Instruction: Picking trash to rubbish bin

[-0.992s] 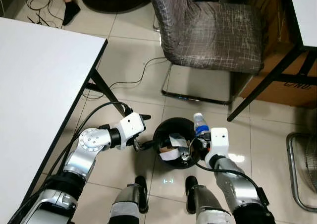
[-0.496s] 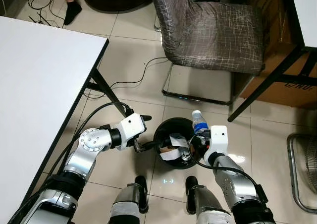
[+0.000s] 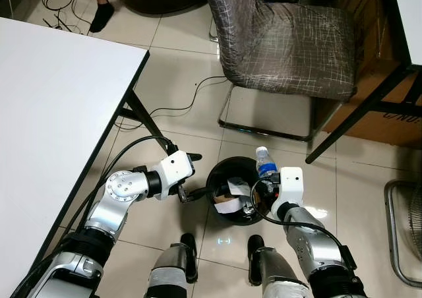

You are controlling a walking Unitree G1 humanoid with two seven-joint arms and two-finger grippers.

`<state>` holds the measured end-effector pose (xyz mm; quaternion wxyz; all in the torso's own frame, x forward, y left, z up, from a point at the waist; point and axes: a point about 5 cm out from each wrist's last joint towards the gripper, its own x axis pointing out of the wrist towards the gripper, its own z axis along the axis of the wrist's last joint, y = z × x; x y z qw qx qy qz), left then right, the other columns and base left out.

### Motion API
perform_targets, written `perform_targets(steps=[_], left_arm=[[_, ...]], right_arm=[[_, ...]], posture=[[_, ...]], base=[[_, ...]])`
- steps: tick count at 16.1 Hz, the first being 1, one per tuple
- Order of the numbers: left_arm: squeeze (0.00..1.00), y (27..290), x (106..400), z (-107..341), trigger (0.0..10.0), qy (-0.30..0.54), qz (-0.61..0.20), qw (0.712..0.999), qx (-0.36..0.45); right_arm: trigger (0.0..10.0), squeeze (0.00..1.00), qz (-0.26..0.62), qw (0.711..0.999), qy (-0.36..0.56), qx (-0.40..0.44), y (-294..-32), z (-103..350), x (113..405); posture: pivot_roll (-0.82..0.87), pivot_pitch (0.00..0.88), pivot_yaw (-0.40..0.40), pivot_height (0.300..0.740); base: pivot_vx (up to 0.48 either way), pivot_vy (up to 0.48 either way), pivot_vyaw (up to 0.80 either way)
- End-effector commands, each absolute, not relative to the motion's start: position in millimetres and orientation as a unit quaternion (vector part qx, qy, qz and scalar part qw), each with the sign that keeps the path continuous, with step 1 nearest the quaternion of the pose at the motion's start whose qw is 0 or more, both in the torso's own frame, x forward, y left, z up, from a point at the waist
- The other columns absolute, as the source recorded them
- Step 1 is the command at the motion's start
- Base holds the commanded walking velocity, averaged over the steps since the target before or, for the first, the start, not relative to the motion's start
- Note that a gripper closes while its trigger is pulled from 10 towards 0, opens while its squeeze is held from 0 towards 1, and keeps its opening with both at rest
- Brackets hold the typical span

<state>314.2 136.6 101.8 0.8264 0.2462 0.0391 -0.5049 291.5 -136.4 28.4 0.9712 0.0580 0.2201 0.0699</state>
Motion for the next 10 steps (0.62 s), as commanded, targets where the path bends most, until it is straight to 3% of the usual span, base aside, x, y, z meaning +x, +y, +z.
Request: perform_targets(steps=[1,2,3,10], left_arm=[[0.00,140,310,96,10.0,0.055,-0.511,0.821,0.249],[0.00,140,310,96,10.0,0.055,-0.511,0.821,0.249],[0.00,139,308,95,10.0,0.058,-0.512,0.820,0.248],[0.00,137,306,92,10.0,0.062,-0.513,0.820,0.247]], right_arm=[[10.0,0.00,0.067,0.966,0.241,0.070,-136,18,284],[10.0,0.00,0.067,0.966,0.241,0.070,-136,18,284],[10.0,1.00,0.070,0.966,0.233,0.082,-135,14,285],[10.0,1.00,0.053,0.970,0.227,0.065,-142,6,280]], posture=[[0.18,0.348,0.094,0.740],[0.18,0.348,0.094,0.740],[0.17,0.357,0.098,0.740],[0.17,0.357,0.098,0.740]], base=[[0.000,0.000,0.00],[0.000,0.000,0.00],[0.000,0.000,0.00],[0.000,0.000,0.00]])
